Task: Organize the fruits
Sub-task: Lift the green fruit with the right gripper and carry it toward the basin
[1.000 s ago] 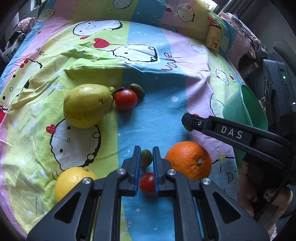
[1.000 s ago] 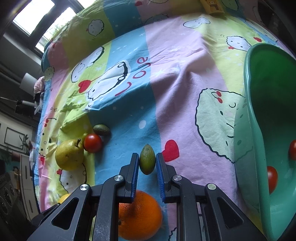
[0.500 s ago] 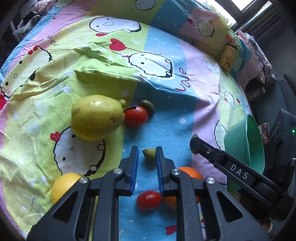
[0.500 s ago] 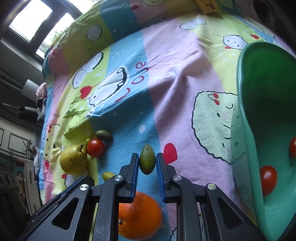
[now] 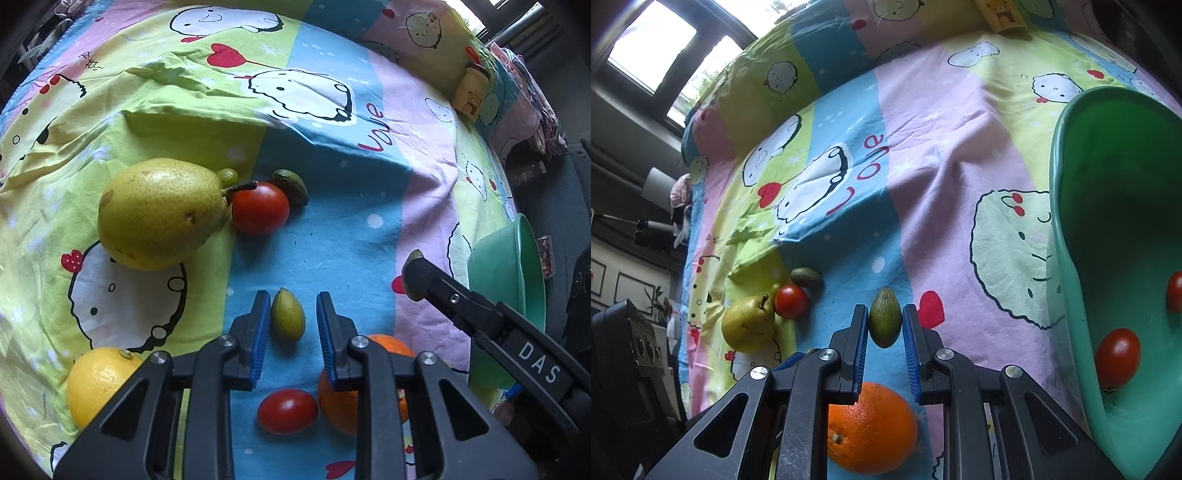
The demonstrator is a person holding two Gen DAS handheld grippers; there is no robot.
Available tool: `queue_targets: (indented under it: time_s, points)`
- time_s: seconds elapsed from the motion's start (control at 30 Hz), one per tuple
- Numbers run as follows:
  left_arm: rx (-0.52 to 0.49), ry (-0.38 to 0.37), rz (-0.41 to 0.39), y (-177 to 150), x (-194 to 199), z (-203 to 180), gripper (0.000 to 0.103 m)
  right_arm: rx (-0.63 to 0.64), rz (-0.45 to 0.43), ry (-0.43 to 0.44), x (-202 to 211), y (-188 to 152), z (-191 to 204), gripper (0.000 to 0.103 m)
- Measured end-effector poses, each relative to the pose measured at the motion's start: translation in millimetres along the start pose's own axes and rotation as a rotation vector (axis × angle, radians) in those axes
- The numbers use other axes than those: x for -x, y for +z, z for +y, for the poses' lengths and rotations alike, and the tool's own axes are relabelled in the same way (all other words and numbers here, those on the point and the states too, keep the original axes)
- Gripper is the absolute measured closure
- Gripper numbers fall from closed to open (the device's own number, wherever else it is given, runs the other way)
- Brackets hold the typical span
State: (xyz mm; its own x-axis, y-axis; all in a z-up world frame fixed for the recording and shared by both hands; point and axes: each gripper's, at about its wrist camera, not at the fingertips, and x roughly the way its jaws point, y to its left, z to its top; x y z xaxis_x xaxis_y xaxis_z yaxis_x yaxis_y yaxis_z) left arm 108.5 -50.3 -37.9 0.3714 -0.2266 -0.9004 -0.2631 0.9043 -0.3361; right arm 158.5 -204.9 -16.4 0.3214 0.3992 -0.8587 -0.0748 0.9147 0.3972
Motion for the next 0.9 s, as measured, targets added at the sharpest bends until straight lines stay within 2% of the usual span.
queue_targets:
  time_s: [0.2, 0.33, 0.7, 0.9]
  points:
    - [-0.022, 0.009, -0.022, -3.2, -0.9, -3.2, 0.081, -0.005, -0.001, 0.004, 0.4, -0.6, -0.7, 0.082]
    - [-0.028, 0.011, -0.032, -4.5, -1.8, -3.6, 0.086, -0.007, -0.001, 0.000, 0.5, -1.1, -1.0, 0.082]
    - [-0.057, -0.012, -0.102, -12.0, 15.3, -6.6, 0.085, -0.009, -0.008, 0.001, 2.0, -3.5, 0.1, 0.082]
    - [-0.084, -0.033, -0.171, -16.9, 31.2, -11.3, 0.085, 0.009, -0.024, 0.014, 6.5, -5.9, 5.7, 0.082]
